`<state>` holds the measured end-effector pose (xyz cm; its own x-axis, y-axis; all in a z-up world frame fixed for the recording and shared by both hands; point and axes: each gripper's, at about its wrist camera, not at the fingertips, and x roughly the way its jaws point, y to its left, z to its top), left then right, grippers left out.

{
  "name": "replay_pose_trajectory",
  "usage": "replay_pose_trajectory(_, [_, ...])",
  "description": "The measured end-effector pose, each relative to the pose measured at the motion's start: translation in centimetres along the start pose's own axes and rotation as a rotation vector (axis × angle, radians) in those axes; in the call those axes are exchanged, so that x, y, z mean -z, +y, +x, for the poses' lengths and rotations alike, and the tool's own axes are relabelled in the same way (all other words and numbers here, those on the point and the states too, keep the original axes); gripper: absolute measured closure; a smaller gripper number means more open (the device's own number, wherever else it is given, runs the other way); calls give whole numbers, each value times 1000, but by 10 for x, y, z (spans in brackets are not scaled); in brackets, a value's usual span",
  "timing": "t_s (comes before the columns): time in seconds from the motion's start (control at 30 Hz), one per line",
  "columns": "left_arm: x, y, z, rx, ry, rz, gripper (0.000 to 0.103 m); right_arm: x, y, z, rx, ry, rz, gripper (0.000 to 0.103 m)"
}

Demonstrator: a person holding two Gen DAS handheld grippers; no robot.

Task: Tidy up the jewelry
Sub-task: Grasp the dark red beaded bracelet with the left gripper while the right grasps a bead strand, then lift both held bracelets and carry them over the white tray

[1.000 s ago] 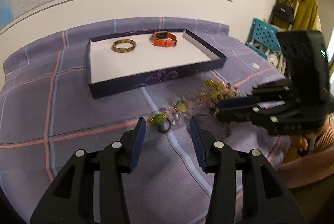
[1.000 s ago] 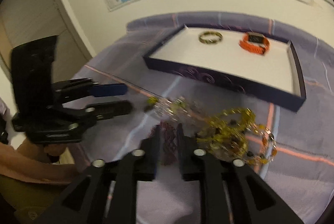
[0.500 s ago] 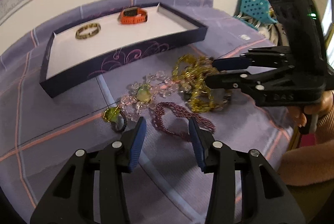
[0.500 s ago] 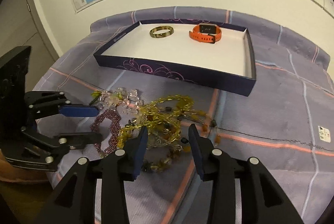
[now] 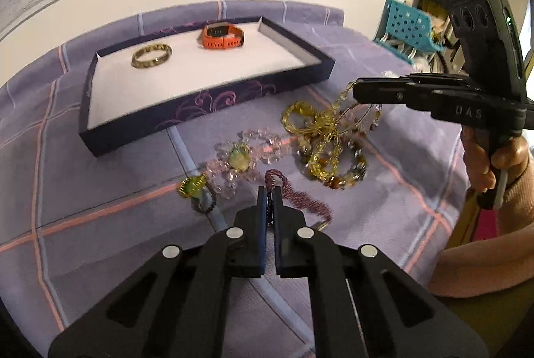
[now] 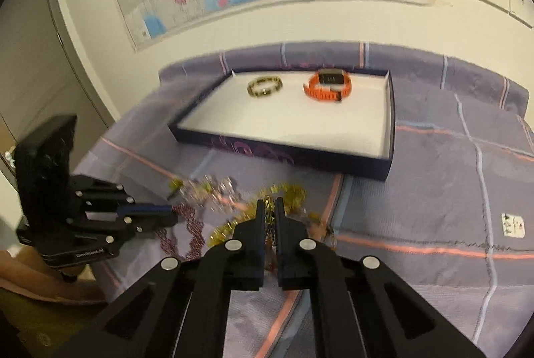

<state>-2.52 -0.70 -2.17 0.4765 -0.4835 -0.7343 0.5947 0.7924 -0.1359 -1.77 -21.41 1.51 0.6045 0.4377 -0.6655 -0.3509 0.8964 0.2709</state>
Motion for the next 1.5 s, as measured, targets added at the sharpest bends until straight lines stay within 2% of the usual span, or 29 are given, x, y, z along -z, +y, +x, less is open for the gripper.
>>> replay_pose_trajectory(0.07, [-2, 2, -8, 17, -21, -8, 99, -5, 0, -9, -23, -28, 8, 99])
replay_pose_trajectory(0.53, [-23, 12, -51, 47, -147, -48, 99, -41, 1, -52, 6, -171, -22, 99])
replay_pose_trajectory(0.63, [-28, 14, -58, 34, -168, -45, 99, -39, 1, -49, 0, -139, -32, 99])
replay_pose_trajectory(0.77, [-28, 16, -59, 43, -166, -55, 99, -20, -12, -37, 53, -61, -13, 99])
replay_pose_trajectory(0.93, [-25, 19, -55, 55, -155, -64, 99, 11, -47, -19, 229, 85, 35, 99])
replay_pose_trajectory(1.0, [-25, 20, -53, 64, -151, -73, 99, 18, -52, -16, 267, 116, 45, 93])
replay_pose_trajectory(1.03, [-24, 20, -52, 64, -149, -74, 99, 18, -52, -16, 248, 108, 46, 92])
replay_pose_trajectory(1.07, [-24, 20, -51, 66, -148, -75, 99, 17, -49, -16, 221, 95, 35, 88])
replay_pose_trajectory(1.1, [-24, 20, -50, 67, -145, -76, 99, 15, -45, -15, 204, 90, 21, 78])
replay_pose_trajectory(1.17, [-24, 19, -47, 66, -139, -78, 99, 10, -33, -4, 181, 88, -37, 73])
replay_pose_trajectory(1.3, [-24, 17, -45, 64, -134, -82, 99, 1, -20, 26, 137, 125, -92, 73])
replay_pose_trajectory(1.5, [-24, 18, -44, 62, -129, -87, 99, 3, -17, 48, 168, 162, -122, 73])
